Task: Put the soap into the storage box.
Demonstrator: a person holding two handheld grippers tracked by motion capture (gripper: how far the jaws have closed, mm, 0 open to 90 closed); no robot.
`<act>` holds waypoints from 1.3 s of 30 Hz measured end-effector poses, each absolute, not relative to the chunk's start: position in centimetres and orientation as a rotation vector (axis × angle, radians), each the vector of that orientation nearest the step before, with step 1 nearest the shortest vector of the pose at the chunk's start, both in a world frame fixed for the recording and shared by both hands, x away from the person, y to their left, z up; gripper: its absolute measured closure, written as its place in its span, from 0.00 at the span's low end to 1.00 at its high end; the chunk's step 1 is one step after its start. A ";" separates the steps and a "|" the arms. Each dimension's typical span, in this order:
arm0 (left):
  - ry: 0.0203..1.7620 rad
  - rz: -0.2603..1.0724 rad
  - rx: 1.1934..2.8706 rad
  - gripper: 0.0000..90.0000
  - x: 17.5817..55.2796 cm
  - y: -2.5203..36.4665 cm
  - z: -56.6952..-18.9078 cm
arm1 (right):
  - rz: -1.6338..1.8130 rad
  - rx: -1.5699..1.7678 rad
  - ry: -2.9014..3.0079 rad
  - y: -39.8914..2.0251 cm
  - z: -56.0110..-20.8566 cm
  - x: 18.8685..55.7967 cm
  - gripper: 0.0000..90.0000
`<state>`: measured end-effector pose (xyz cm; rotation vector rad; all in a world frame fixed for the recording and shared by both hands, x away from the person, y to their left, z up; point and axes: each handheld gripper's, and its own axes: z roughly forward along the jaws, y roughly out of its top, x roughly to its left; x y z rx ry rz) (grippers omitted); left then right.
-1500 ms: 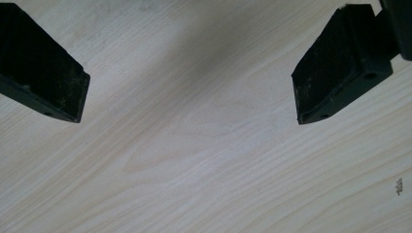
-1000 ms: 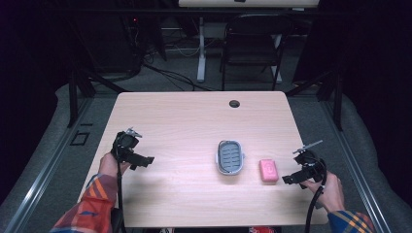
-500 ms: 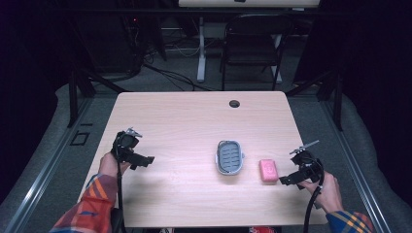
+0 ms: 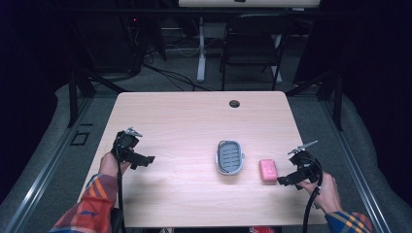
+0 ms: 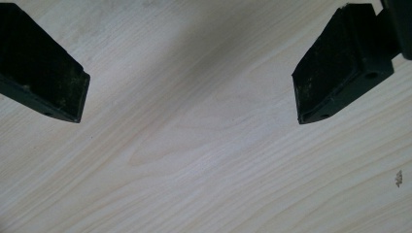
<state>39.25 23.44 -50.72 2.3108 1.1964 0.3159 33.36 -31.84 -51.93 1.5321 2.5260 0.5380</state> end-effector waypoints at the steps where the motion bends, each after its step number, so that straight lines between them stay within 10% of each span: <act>1: 1.194 0.316 2.312 0.00 39.3 23.4 -50.7 | 0.556 1.535 2.519 -31.8 -52.0 33.4 0.00; 39: 1.202 0.297 2.305 0.00 39.3 23.5 -50.7 | 0.363 1.595 2.540 -25.7 -53.4 37.4 0.00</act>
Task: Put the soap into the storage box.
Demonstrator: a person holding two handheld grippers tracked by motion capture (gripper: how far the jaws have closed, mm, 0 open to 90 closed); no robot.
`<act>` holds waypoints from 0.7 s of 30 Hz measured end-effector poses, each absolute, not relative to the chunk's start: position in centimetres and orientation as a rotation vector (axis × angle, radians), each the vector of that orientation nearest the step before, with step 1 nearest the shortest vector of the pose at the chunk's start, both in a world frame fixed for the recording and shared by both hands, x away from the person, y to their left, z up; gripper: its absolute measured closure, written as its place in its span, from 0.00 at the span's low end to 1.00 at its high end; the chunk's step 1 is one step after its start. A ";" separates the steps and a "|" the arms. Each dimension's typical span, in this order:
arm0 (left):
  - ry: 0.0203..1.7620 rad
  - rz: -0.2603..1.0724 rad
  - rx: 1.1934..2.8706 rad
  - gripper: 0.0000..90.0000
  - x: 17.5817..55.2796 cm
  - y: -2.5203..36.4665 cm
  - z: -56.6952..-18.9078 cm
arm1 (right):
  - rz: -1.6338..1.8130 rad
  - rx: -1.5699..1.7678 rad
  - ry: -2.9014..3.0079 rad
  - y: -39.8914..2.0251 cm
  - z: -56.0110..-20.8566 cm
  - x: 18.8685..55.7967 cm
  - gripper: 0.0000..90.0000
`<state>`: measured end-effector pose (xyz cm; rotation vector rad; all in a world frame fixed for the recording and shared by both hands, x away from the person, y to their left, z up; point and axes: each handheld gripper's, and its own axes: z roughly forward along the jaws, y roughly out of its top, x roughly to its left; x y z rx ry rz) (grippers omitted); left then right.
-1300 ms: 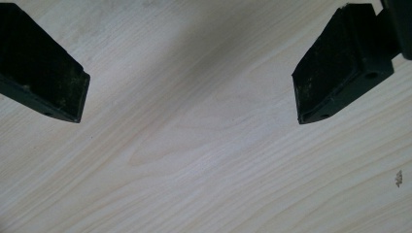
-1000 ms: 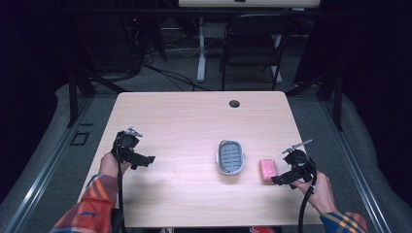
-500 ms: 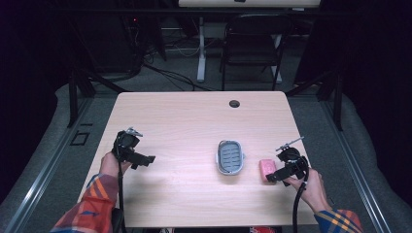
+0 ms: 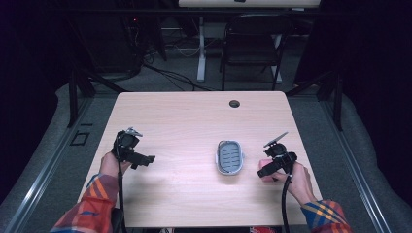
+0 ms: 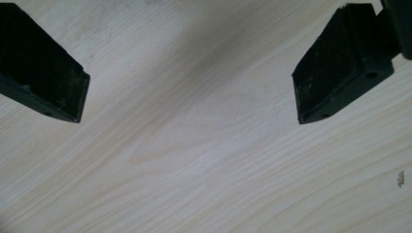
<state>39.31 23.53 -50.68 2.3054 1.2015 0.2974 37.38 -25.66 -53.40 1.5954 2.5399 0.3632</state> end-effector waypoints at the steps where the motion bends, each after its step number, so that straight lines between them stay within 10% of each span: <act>1: 1.208 0.300 2.300 0.00 39.3 23.6 -50.7 | 0.356 1.607 2.532 -25.5 -53.6 37.5 0.00; 21: 1.201 0.302 2.306 0.00 39.2 23.4 -50.7 | 0.277 1.599 2.550 -25.2 -54.1 37.8 0.41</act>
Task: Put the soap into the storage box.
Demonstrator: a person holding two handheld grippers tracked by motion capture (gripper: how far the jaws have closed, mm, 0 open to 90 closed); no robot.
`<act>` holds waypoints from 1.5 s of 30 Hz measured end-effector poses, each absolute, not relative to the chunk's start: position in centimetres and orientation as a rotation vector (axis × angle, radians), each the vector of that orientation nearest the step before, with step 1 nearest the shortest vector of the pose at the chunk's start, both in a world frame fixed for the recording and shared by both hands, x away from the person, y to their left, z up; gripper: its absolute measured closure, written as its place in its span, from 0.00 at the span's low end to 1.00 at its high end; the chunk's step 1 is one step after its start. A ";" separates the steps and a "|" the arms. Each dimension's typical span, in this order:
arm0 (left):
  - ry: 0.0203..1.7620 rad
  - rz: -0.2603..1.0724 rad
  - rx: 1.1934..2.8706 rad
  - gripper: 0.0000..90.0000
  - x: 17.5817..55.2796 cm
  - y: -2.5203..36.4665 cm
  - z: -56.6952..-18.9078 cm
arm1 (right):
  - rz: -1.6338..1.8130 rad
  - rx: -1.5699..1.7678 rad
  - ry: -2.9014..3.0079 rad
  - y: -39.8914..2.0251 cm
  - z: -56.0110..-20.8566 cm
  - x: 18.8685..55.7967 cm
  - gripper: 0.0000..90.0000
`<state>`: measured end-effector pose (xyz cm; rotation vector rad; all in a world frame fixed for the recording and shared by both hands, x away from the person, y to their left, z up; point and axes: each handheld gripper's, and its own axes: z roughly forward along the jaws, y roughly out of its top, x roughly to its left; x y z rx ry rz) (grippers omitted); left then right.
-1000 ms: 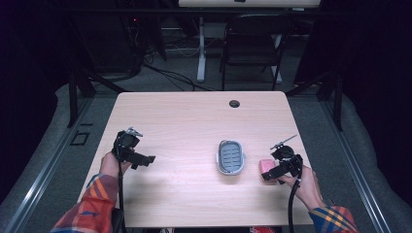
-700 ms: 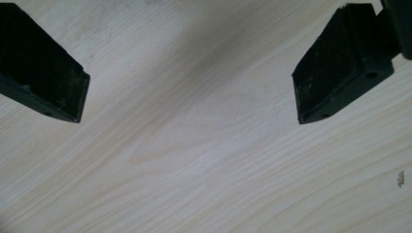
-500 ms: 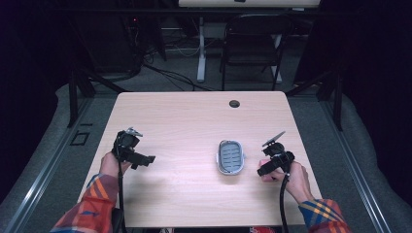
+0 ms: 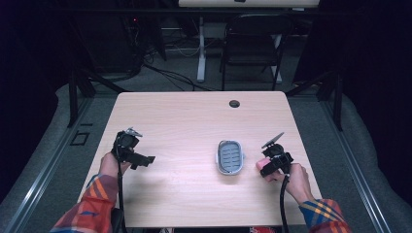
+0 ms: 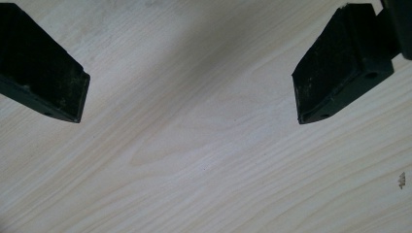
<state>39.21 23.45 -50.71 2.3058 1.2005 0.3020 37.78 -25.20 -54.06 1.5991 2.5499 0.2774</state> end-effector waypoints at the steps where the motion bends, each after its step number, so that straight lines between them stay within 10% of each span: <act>1: 1.199 0.299 2.306 0.00 39.2 23.4 -50.7 | 0.282 1.598 2.540 -25.2 -54.1 37.7 0.41; 45: 1.179 0.308 2.314 0.00 39.1 23.4 -50.6 | 0.392 1.552 2.581 -27.3 -50.6 38.9 0.41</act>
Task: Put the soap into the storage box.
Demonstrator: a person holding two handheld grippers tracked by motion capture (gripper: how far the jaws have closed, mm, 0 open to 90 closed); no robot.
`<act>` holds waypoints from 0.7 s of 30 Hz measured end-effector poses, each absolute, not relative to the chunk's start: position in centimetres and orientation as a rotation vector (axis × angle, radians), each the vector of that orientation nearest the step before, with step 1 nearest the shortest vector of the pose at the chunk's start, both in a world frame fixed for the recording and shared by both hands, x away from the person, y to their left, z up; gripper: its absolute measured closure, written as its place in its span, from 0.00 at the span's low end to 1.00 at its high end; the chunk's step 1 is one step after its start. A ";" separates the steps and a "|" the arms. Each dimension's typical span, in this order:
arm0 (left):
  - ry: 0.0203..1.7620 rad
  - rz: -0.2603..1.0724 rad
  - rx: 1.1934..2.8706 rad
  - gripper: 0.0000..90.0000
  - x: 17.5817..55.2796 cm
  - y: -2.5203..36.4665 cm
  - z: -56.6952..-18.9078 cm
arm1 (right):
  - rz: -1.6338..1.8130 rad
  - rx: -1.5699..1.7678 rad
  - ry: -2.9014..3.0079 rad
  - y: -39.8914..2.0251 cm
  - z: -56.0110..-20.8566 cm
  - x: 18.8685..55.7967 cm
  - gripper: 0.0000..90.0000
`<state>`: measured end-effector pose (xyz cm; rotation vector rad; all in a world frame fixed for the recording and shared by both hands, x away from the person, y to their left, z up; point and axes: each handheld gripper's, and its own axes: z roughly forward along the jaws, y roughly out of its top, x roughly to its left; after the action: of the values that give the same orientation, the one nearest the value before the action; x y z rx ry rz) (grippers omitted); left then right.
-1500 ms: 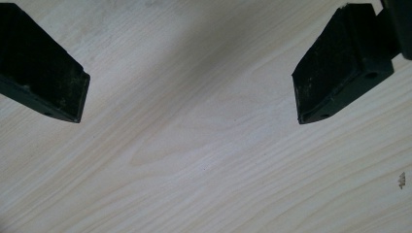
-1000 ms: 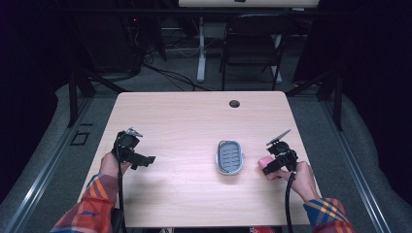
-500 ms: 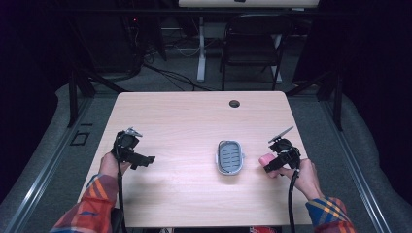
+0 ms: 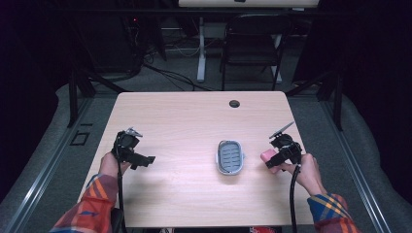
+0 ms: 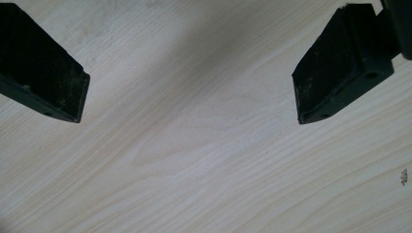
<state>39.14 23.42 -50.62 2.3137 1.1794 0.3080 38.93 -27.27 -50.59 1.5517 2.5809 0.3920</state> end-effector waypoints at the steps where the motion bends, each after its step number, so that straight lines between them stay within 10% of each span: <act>1: 1.179 0.309 2.314 0.00 39.1 23.4 -50.6 | 0.403 1.558 2.567 -27.2 -50.6 39.0 0.41; 21: 1.176 0.303 2.315 0.00 39.1 23.4 -50.6 | 0.372 1.513 2.589 -26.4 -49.7 40.0 0.41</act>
<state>39.13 23.40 -50.62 2.3149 1.1763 0.3035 39.97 -26.36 -49.67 1.5128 2.5894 0.3724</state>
